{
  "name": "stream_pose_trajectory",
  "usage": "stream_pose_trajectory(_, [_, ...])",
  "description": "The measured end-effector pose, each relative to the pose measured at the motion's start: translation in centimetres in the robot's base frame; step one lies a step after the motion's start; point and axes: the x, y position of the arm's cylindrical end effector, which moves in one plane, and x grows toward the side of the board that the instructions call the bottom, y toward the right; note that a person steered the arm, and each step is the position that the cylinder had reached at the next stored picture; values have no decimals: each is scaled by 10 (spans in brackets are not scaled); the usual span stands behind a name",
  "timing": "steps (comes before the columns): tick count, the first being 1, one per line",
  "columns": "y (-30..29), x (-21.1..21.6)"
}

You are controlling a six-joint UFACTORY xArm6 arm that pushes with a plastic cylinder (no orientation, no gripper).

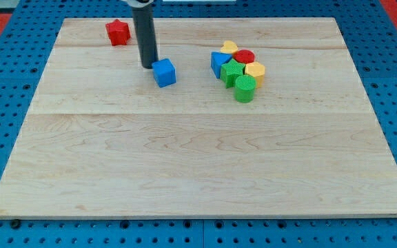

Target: Push blue cube to the left of green blocks

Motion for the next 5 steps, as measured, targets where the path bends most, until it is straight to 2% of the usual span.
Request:
stream_pose_trajectory(1, [-18, 10])
stream_pose_trajectory(3, [76, 19])
stream_pose_trajectory(5, [107, 32])
